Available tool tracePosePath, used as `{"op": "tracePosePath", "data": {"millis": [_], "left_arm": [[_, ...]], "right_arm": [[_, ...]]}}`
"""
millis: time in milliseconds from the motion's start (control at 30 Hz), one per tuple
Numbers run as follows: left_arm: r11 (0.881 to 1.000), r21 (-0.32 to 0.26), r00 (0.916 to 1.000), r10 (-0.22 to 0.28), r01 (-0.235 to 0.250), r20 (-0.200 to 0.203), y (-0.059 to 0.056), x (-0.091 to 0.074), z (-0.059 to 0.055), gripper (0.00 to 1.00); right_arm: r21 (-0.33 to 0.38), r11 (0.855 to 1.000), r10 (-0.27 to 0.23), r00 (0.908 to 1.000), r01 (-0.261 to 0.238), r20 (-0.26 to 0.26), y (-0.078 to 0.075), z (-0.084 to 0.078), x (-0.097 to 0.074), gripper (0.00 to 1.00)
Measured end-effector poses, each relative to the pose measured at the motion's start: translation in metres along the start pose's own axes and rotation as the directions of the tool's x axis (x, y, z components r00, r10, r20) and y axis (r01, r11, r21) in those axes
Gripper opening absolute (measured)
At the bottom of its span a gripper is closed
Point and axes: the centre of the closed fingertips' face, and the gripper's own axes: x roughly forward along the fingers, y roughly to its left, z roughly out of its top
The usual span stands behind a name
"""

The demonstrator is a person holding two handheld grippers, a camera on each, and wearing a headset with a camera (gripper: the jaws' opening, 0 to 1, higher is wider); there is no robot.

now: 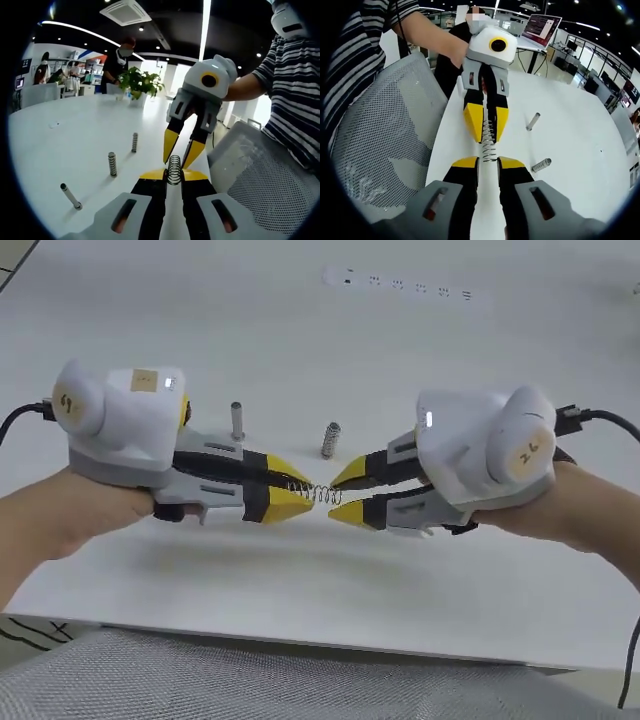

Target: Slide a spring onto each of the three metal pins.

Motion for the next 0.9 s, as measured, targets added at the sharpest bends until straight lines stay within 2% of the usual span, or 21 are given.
{"op": "tracePosePath", "data": {"millis": [433,600,900], "left_arm": [[0.999,0.01,0.9993,-0.035,0.036,-0.012,-0.003,0.002,-0.003,0.07],[0.999,0.013,0.9991,-0.041,0.041,-0.009,-0.002,0.002,-0.003,0.07],[0.999,0.012,0.9989,-0.029,0.03,-0.035,-0.002,0.003,-0.011,0.07]], "right_arm": [[0.007,1.0,0.014,0.9999,-0.014,-0.003,0.002,0.001,-0.001,0.12],[-0.01,1.0,0.002,0.9999,-0.002,-0.011,0.002,0.002,-0.002,0.12],[-0.065,0.998,-0.003,0.9997,0.001,-0.022,0.001,0.011,-0.008,0.12]]}}
